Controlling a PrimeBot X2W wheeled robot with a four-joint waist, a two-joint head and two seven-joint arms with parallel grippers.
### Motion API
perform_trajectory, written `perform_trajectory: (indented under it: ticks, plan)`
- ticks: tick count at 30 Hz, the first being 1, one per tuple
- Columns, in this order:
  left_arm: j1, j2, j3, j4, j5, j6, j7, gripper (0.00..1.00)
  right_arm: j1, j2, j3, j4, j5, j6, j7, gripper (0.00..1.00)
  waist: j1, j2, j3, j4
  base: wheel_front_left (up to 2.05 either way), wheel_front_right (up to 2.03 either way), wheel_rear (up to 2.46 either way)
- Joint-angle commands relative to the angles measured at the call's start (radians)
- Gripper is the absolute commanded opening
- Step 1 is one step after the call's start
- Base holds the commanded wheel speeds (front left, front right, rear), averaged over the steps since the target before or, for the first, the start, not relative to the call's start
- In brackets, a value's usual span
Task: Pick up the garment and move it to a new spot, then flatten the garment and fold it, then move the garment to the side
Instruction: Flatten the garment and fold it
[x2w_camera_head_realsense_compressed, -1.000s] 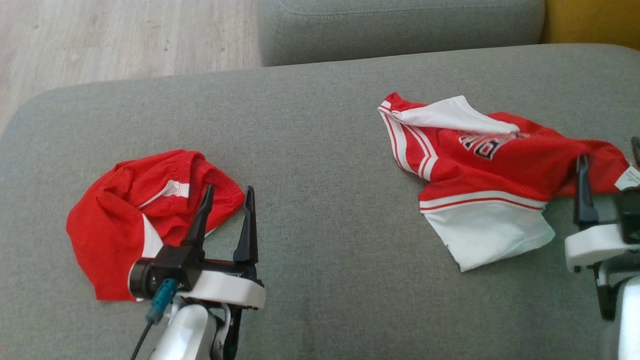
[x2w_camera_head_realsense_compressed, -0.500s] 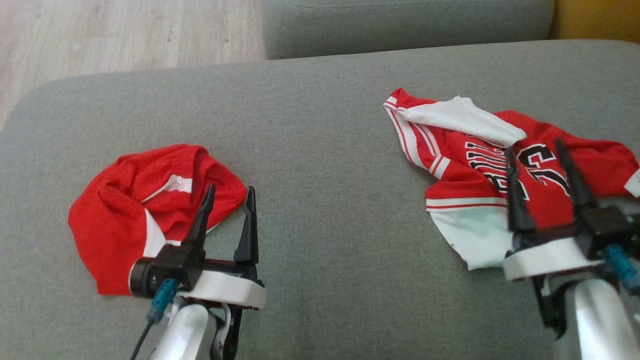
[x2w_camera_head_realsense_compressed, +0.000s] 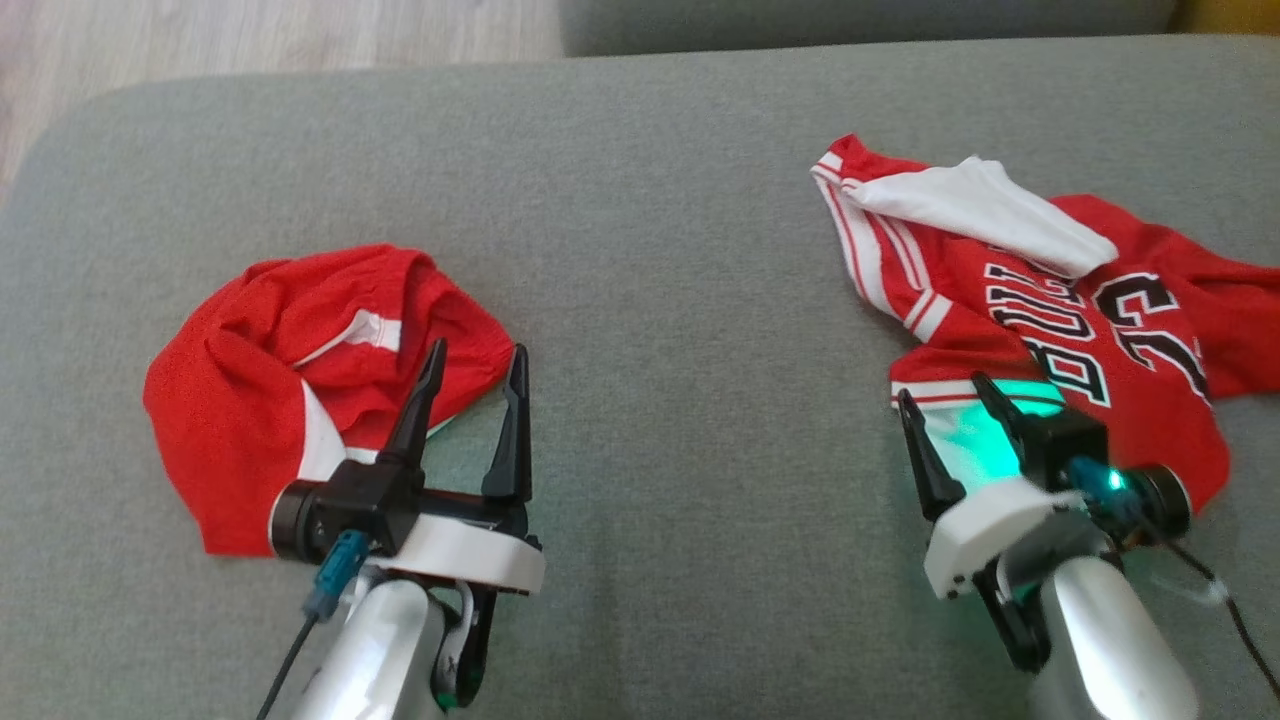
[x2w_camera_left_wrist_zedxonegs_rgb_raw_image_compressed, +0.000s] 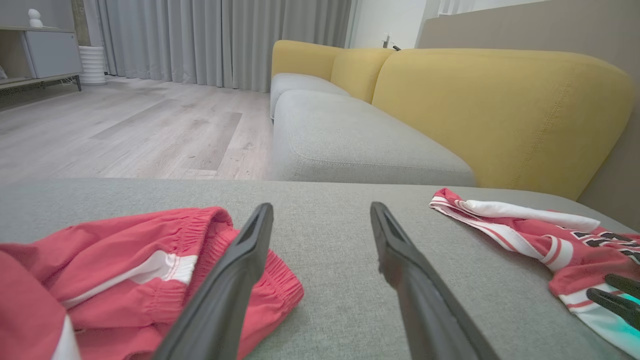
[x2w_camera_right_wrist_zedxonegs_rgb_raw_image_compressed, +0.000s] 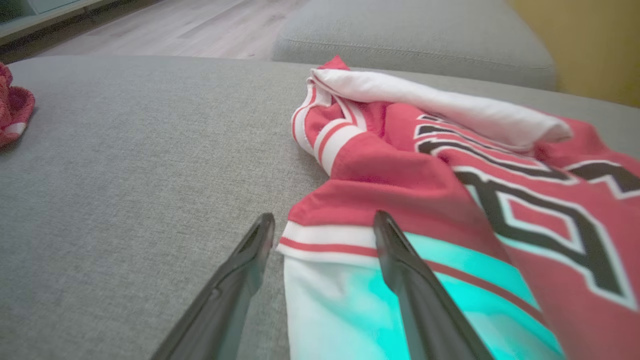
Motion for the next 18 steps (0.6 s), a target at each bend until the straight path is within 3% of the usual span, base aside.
perform_trajectory:
  ticks: [1,7,8,9,10,18]
  plan:
    - [-0.042,0.003,0.020,-0.026,-0.002,0.000,-0.010,1.00,-0.063,-0.004,0.024,0.020,0.005,-0.001,0.008,1.00,-0.0001,0.0000,0.015,0.013,0.00,0.00,0.00]
    - [-0.058,0.003,0.008,-0.024,-0.012,0.005,-0.010,1.00,-0.136,-0.004,0.018,0.188,-0.002,-0.001,0.058,1.00,-0.0001,0.0000,0.035,0.029,0.00,0.00,0.00]
    - [-0.060,0.003,0.008,-0.024,-0.012,0.005,-0.010,1.00,-0.146,-0.004,0.022,0.214,0.010,-0.001,0.069,0.71,-0.0001,0.0000,0.036,0.032,0.00,0.00,0.00]
    - [-0.061,0.003,0.008,-0.023,-0.012,0.005,-0.010,1.00,-0.155,-0.004,0.024,0.234,0.023,-0.001,0.074,0.20,-0.0001,0.0000,0.037,0.033,0.00,0.00,0.00]
    - [-0.061,0.003,0.008,-0.022,-0.012,0.005,-0.010,1.00,-0.165,-0.004,0.027,0.250,0.030,-0.001,0.073,0.00,-0.0001,0.0000,0.038,0.035,0.00,0.00,0.00]
    - [-0.063,0.003,0.012,-0.015,-0.010,0.004,-0.010,1.00,-0.232,-0.004,0.129,0.282,0.164,-0.001,-0.051,0.00,-0.0001,0.0000,0.029,0.044,0.00,0.00,0.00]
